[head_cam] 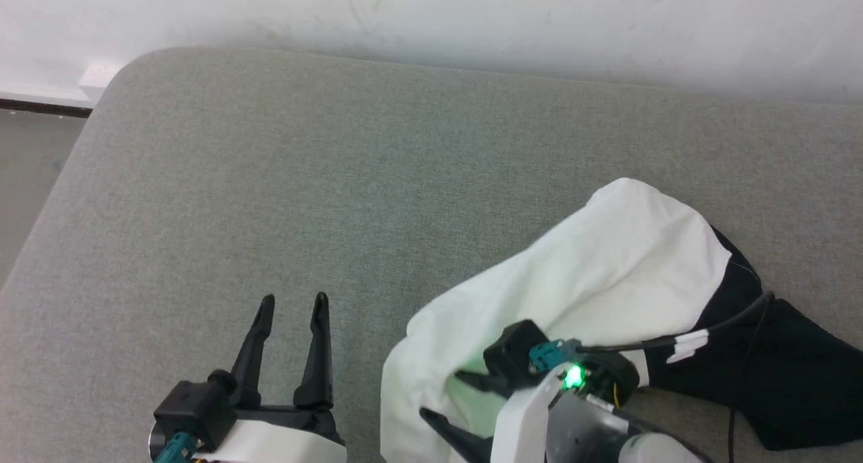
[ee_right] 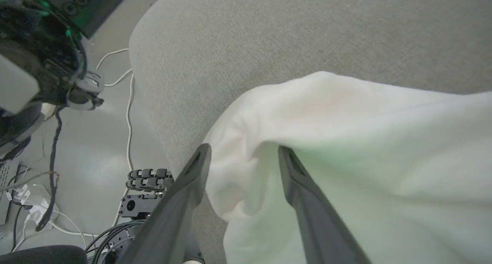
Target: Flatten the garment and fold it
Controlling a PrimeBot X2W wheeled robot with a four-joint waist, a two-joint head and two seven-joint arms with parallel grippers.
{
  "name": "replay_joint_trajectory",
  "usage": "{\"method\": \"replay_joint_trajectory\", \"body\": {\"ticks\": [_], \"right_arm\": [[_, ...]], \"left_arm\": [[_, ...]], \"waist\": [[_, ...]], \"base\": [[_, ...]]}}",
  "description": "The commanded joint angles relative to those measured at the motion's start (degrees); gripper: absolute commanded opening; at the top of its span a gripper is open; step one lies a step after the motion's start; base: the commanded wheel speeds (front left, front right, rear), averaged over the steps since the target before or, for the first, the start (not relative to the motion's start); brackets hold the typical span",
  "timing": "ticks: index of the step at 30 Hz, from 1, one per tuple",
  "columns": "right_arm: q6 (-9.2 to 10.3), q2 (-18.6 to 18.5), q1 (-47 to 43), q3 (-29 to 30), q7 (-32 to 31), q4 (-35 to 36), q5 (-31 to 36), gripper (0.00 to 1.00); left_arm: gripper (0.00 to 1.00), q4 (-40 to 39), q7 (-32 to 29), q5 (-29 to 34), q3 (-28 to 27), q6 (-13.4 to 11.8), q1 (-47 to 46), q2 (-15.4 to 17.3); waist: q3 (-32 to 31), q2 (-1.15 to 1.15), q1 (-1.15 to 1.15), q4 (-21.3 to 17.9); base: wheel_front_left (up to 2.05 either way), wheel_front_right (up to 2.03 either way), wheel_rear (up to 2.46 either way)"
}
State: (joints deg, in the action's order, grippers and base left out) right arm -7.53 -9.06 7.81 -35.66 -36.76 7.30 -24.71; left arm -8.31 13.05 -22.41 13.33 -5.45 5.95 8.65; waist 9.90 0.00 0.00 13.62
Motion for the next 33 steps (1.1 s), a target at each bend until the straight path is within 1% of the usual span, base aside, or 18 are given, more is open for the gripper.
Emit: {"method": "replay_joint_trajectory", "body": {"ticks": [1,3,5,7,10,12,16,18,19,20,21,23,26,30,33], "right_arm": [[0.04,0.5,1.7,1.0,1.0,0.4,0.2,1.00],[0.04,1.0,2.8,3.3,1.6,1.2,0.2,1.00],[0.04,1.7,3.0,7.2,1.9,2.5,0.0,1.00],[0.04,2.7,2.4,12.3,2.3,4.6,0.3,1.00],[0.04,4.3,-0.6,21.4,3.8,8.9,1.2,1.00],[0.04,5.0,-3.3,27.3,5.6,12.2,3.4,1.00],[0.04,5.8,-9.6,38.5,13.4,17.6,12.2,1.00],[0.04,6.0,-13.3,43.5,18.7,18.6,16.3,1.00],[0.04,6.1,-15.2,44.9,21.0,18.6,18.2,1.00],[0.04,6.1,-17.1,46.7,23.2,18.4,17.8,1.00],[0.04,6.1,-17.1,46.7,23.2,18.4,17.8,1.00],[0.04,6.1,-20.3,49.8,26.9,16.8,14.5,1.00],[0.04,6.2,-23.4,51.3,31.2,14.1,11.1,1.00],[0.04,6.2,-24.2,50.7,34.7,11.9,9.2,1.00],[0.04,6.2,-22.9,50.6,35.7,11.8,9.4,1.00]], "left_arm": [[1.00,0.1,-0.1,-0.6,-0.1,-0.5,-0.4,0.0],[1.00,0.1,-0.1,-0.7,-0.2,-0.6,-0.3,0.0],[1.00,0.1,0.0,-0.9,-0.4,-0.8,0.0,0.0],[1.00,-0.1,0.1,-1.0,-0.6,-1.0,0.4,0.1],[1.00,-0.7,0.2,-0.9,-0.9,-1.2,0.9,0.5],[1.00,-1.2,0.2,-0.8,-1.1,-1.5,1.3,0.8],[1.00,-2.3,0.2,-0.3,-1.5,-1.8,2.3,1.8],[1.00,-2.9,0.0,-0.1,-1.3,-1.6,2.9,2.4],[1.00,-3.1,0.0,0.2,-1.2,-1.6,3.2,2.7],[1.00,-3.3,0.0,0.5,-1.2,-1.6,3.6,3.0],[1.00,-3.3,0.0,0.5,-1.2,-1.6,3.6,3.0],[1.00,-3.9,0.1,0.7,-1.4,-1.9,4.6,3.4],[1.00,-4.8,0.3,1.3,-1.5,-2.2,6.0,3.9],[1.00,-6.7,-0.6,3.2,-0.3,-2.3,5.7,5.0],[1.00,-8.9,-3.2,5.0,2.0,-1.1,2.3,5.8]], "waist": [[-0.1,0.00,0.00,-0.3],[-0.4,0.00,0.00,-0.7],[-0.8,0.00,0.00,-1.2],[-1.1,0.00,0.00,-1.9],[-1.5,0.00,0.00,-2.9],[-1.6,0.00,0.00,-3.6],[-1.4,0.00,0.00,-5.2],[-1.0,0.00,0.00,-6.1],[-0.8,0.00,0.00,-6.4],[-0.7,0.00,0.00,-6.8],[-0.7,0.00,0.00,-6.8],[-0.6,0.00,0.00,-7.8],[-0.5,0.00,0.00,-9.1],[-0.3,0.00,0.00,-10.5],[0.3,0.00,0.00,-10.9]], "base": [[0.00,0.00,0.00],[0.00,0.00,0.00],[0.00,0.00,0.00],[0.00,0.00,0.00],[0.00,0.00,0.00],[0.00,0.00,0.00],[0.00,0.00,0.00],[0.00,0.00,0.00],[0.00,0.00,0.00],[0.00,0.00,0.00],[0.00,0.00,0.00],[0.00,0.00,0.00],[0.00,0.00,0.00],[0.00,0.00,0.00],[0.00,0.00,0.00]]}}
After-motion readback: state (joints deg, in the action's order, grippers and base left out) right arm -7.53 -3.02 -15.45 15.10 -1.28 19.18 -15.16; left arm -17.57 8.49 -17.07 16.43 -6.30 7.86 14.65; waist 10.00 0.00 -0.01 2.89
